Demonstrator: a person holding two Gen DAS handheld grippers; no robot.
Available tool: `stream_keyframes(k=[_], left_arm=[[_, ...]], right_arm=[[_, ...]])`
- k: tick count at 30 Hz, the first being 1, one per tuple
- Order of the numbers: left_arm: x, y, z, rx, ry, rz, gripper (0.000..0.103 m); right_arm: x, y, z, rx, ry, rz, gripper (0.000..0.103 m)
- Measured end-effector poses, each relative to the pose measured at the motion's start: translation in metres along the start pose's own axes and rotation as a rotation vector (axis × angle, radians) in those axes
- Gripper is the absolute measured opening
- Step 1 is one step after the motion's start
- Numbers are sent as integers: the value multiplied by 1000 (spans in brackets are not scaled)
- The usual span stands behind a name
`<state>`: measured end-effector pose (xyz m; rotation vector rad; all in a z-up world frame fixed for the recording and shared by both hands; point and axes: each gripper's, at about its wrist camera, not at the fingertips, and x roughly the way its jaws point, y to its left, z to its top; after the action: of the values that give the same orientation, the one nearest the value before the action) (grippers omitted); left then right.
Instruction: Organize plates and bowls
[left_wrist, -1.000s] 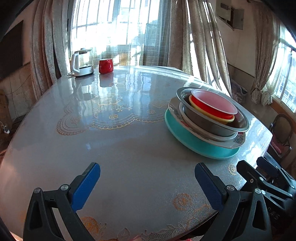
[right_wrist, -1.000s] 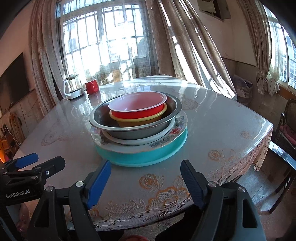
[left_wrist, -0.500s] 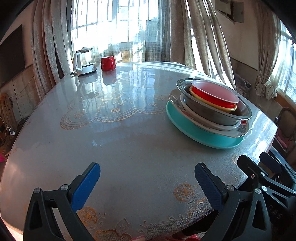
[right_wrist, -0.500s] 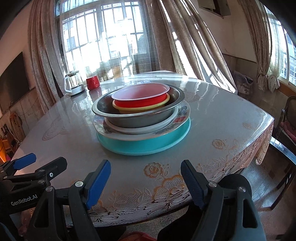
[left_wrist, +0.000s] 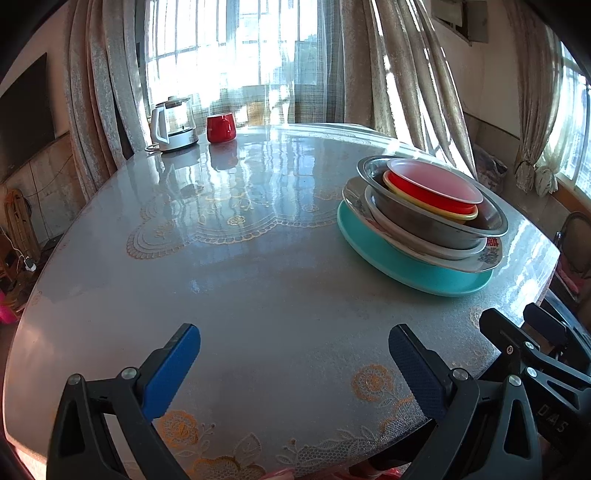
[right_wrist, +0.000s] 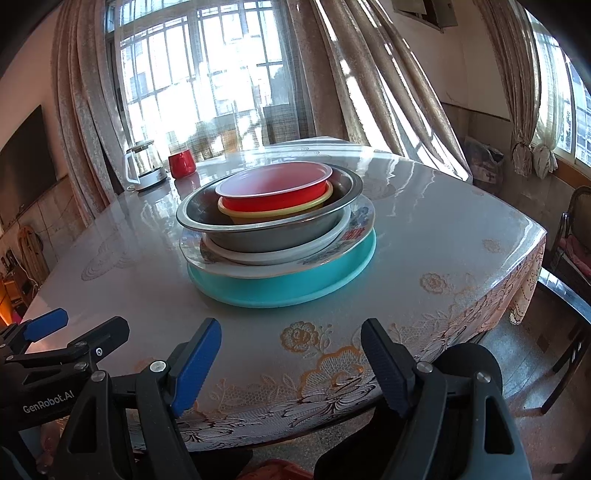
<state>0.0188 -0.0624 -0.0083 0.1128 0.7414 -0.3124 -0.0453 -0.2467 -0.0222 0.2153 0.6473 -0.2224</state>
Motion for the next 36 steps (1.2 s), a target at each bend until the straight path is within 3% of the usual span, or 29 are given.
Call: stream_keyframes(k=[36], left_arm=[[0, 0, 0, 7, 1, 10, 103]], right_arm=[[1, -3, 1, 15, -3, -12, 80]])
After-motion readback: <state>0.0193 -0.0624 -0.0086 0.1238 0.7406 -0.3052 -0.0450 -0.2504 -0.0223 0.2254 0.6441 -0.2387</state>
